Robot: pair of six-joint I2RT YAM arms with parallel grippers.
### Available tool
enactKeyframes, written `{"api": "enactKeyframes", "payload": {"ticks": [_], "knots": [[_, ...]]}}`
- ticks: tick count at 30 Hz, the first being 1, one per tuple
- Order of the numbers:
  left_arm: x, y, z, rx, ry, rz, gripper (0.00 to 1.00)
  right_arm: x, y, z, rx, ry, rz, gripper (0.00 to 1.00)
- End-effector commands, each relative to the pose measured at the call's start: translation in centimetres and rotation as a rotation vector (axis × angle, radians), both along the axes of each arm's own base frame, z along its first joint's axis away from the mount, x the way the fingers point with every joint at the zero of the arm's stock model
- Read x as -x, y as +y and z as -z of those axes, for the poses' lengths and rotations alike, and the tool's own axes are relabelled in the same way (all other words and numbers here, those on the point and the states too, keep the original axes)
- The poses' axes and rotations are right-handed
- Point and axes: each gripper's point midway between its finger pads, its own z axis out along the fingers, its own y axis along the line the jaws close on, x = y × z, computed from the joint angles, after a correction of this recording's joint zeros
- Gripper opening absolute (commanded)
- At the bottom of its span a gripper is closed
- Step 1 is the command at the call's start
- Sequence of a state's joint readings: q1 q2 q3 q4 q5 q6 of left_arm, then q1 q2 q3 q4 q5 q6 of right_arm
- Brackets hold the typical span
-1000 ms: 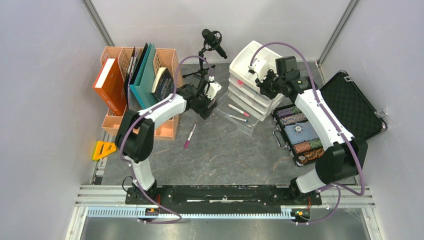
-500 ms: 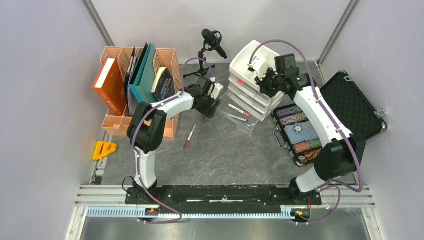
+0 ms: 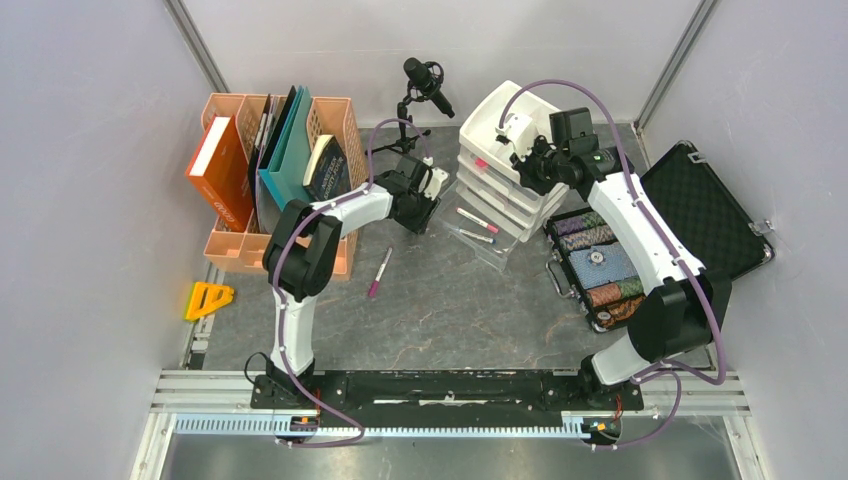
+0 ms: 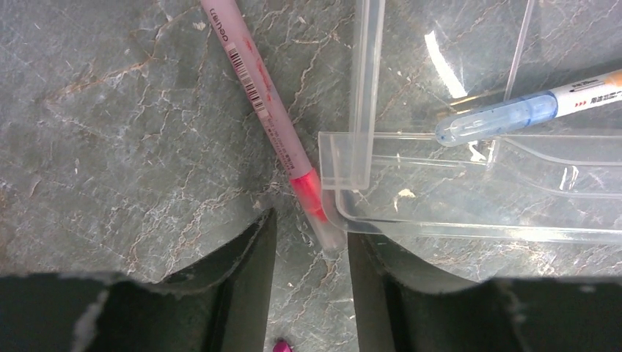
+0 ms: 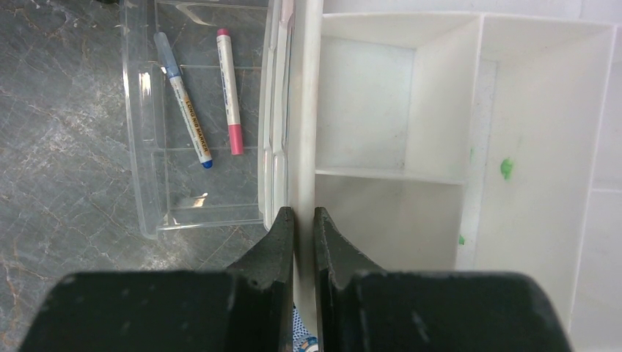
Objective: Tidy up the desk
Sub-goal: Pick up the stationery from the center of the board.
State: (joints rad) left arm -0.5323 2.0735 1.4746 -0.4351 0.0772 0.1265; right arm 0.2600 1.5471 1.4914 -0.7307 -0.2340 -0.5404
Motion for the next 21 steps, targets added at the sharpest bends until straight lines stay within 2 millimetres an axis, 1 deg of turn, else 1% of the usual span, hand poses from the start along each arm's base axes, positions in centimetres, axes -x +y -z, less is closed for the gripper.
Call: {"api": "enactKeyframes", "payload": {"ticks": [1,4,6,11,13,17,20,21], "knots": [[-1.0,-1.2,-0.4,0.049,-0.015,-0.018,0.42,0.0,-3.1,1.2,0.12,0.032,0.063,0.0],[-0.8,-1.0,-0.4,0.042,-0.014,-0.02,0.32,0.0,-3.0,1.4,0.116,0.038,0.061,0.0],[-0.8,-0.5,-0.6,0.031,-0.015,-0.028,0.27,0.1,-3.0,1.4,0.115,0.038,0.06,0.0],[-0.9,1.4,-1.5,0.014,-0.036,-0.06,0.21,0.3,-2.9,1.5,0.113,0.041,0.055,0.0],[-1.0,2.3,-1.8,0.019,-0.047,-0.075,0.17,0.4,-2.9,1.7,0.114,0.043,0.053,0.0],[-1.3,4.3,-2.9,0.018,-0.065,-0.105,0.06,0.5,-2.9,1.6,0.111,0.044,0.052,0.0],[-1.5,5.9,-4.4,0.02,-0.092,-0.125,0.02,0.6,-2.9,1.5,0.111,0.04,0.051,0.0],[-1.6,6.4,-5.3,0.025,-0.108,-0.13,0.02,0.6,-2.9,1.5,0.11,0.04,0.051,0.0]]}}
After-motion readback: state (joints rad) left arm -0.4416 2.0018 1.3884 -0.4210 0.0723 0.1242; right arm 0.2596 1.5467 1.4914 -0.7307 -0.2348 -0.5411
